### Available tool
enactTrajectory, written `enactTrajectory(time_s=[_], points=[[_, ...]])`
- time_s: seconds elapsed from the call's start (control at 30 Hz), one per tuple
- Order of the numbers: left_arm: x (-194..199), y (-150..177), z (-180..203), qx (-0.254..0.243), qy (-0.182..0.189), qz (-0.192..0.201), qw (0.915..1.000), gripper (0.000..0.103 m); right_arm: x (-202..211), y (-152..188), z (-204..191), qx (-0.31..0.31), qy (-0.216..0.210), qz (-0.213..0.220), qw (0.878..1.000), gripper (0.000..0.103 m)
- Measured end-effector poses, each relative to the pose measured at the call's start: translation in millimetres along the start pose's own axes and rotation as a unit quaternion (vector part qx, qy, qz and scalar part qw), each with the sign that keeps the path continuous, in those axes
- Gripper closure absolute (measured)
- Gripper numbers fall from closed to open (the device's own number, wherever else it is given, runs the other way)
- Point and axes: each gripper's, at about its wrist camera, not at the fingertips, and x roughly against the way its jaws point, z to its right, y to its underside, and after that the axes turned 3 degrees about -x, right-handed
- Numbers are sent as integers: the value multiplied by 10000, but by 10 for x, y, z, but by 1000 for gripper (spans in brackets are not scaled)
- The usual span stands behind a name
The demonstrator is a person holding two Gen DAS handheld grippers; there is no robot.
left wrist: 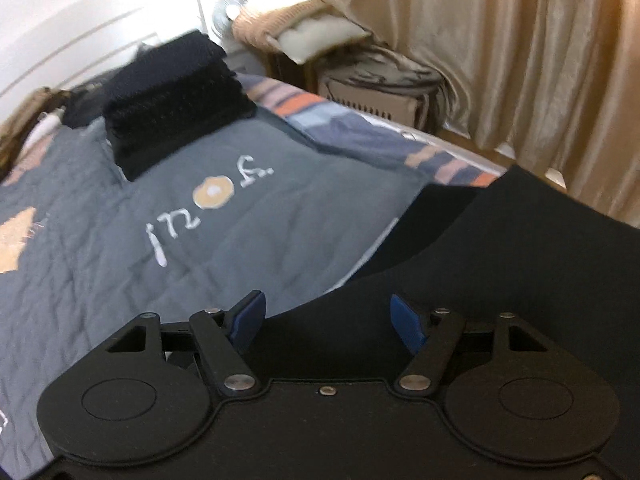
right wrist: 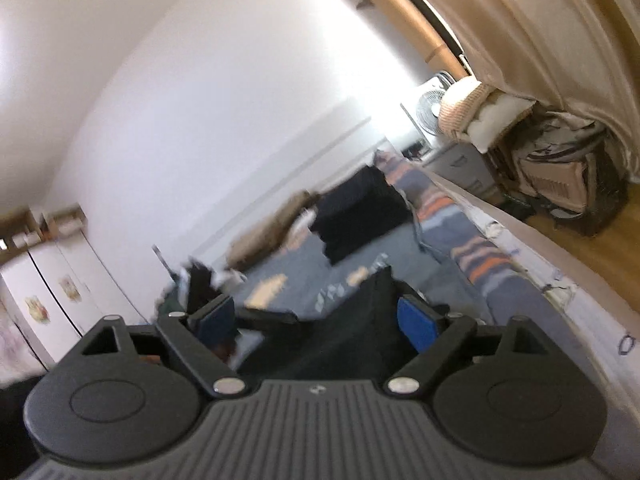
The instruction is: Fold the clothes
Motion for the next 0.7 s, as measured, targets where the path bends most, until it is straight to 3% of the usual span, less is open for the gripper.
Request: enactTrajectory(time_s=[0.1, 0.13, 0.17, 0.23, 0.27, 0.33, 0.7], points=[[-60, -4, -9, -162, 118, -121, 9997, 40, -113, 22, 7, -61, -170, -252, 9995, 14], [-72, -8, -8, -188, 212, -153, 9995, 52, -174, 51, -9, -12, -146, -401, 9991, 14], [-71, -5, -4, -183, 380, -209, 9989, 72, -234, 79, -26, 38, -121, -550, 9984, 15], [-74, -2, 18, -225, 531, -288, 9979, 91, -335, 142, -72, 196, 16, -789, 9967, 14], [-63, 4, 34, -318, 524, -291, 9977, 95, -370, 167, -95, 295, 106, -867, 9957, 14], [-18, 6, 21, -350, 470, -213, 9981, 99, -410, 196, -114, 387, 228, -979, 9942, 13], [364, -47, -357, 575, -49, 730, 9957, 103, -411, 228, -40, 195, 405, -1027, 9937, 13]])
